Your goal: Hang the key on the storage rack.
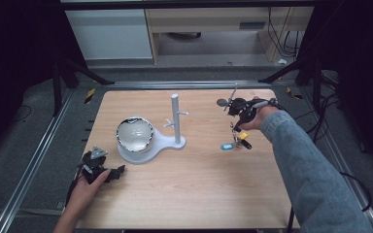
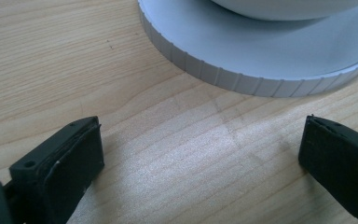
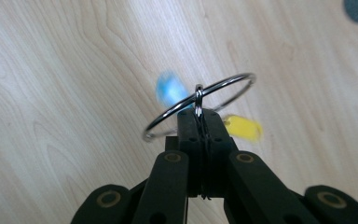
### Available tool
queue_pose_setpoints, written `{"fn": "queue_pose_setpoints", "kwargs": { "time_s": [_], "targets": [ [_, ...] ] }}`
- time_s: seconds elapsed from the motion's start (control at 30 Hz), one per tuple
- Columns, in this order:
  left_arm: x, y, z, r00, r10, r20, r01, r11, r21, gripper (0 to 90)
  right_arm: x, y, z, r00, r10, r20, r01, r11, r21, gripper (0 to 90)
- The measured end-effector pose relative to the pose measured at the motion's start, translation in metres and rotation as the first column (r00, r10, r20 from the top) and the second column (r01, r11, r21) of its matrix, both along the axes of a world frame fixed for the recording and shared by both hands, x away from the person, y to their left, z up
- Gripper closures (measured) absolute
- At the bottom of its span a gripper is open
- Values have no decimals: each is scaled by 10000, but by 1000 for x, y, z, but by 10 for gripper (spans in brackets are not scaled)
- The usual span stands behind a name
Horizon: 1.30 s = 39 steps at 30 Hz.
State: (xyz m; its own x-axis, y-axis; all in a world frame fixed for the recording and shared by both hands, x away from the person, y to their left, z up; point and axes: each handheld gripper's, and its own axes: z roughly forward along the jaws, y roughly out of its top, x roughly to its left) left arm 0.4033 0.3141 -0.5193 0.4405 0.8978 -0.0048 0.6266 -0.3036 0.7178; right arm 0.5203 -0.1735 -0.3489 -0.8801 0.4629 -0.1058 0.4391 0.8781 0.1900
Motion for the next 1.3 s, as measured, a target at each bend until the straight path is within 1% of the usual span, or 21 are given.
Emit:
{"fn": "queue_pose_setpoints", "kwargs": {
  "time_s": [0.2, 0.23, 0.27, 0.33, 0.37, 0.4, 0.47, 0.6, 0.67, 0.83, 0.87, 0.97, 1.07, 1.17, 1.2, 1.3],
  "targets": [
    [0, 0, 0, 10000, 2, 1, -2, 10000, 2, 0, -2, 8, 35, 9991, 155, 398, -161, 9998, 142, 887],
    [0, 0, 0, 10000, 4, -1, -4, 10000, -1, 0, -2, 8, 35, 9991, 155, 398, -161, 9998, 142, 887],
    [0, 0, 0, 10000, 1, -1, -1, 10000, 0, 0, -3, 11, 46, 9984, 240, 516, -254, 9993, 273, 887],
    [0, 0, 0, 10000, 3, -4, -3, 10000, 5, 0, -3, 15, 55, 9978, 260, 606, -288, 9986, 454, 887],
    [0, 0, 0, 10000, 3, -4, -3, 10000, 5, 0, -3, 15, 55, 9978, 260, 606, -288, 9986, 454, 887],
    [0, 0, 0, 10000, 4, -3, -4, 10000, 4, 0, -4, 19, 62, 9972, 316, 678, -345, 9985, 427, 887],
    [0, 0, 0, 10000, 4, -2, -4, 10000, 5, 0, -4, 24, 68, 9968, 401, 692, -423, 9986, 309, 887],
    [0, 0, 0, 10000, 3, -3, -3, 10000, 7, 0, -5, 34, 76, 9965, 697, 472, -696, 9976, -30, 887],
    [0, 0, 0, 10000, 4, -1, -4, 10000, 4, 0, -6, 39, 79, 9965, 717, 441, -711, 9974, -150, 887],
    [0, 0, 0, 10000, 7, -7, -7, 10000, 16, 0, -6, 48, 90, 9943, 930, 516, -918, 9954, -255, 887],
    [0, 0, 0, 10000, 7, -7, -7, 10000, 16, 0, -6, 48, 90, 9943, 930, 516, -918, 9954, -255, 887],
    [0, 0, 0, 10000, 9, 0, -9, 10000, 8, 0, -5, 53, 97, 9936, 966, 590, -958, 9953, -167, 887],
    [0, 0, 0, 10000, 8, -2, -8, 10000, 5, 0, -5, 60, 104, 9922, 1061, 651, -1047, 9942, -255, 887],
    [0, 0, 0, 10000, 13, -9, -13, 10000, 8, 0, -6, 64, 108, 9926, 1005, 676, -988, 9947, -289, 887],
    [0, 0, 0, 10000, 14, -4, -14, 10000, 4, 0, -7, 66, 111, 9911, 1115, 724, -1095, 9935, -316, 887],
    [0, 0, 0, 10000, 12, -6, -12, 10000, 3, 0, -8, 69, 114, 9902, 1184, 746, -1162, 9927, -329, 887]
  ]
}}
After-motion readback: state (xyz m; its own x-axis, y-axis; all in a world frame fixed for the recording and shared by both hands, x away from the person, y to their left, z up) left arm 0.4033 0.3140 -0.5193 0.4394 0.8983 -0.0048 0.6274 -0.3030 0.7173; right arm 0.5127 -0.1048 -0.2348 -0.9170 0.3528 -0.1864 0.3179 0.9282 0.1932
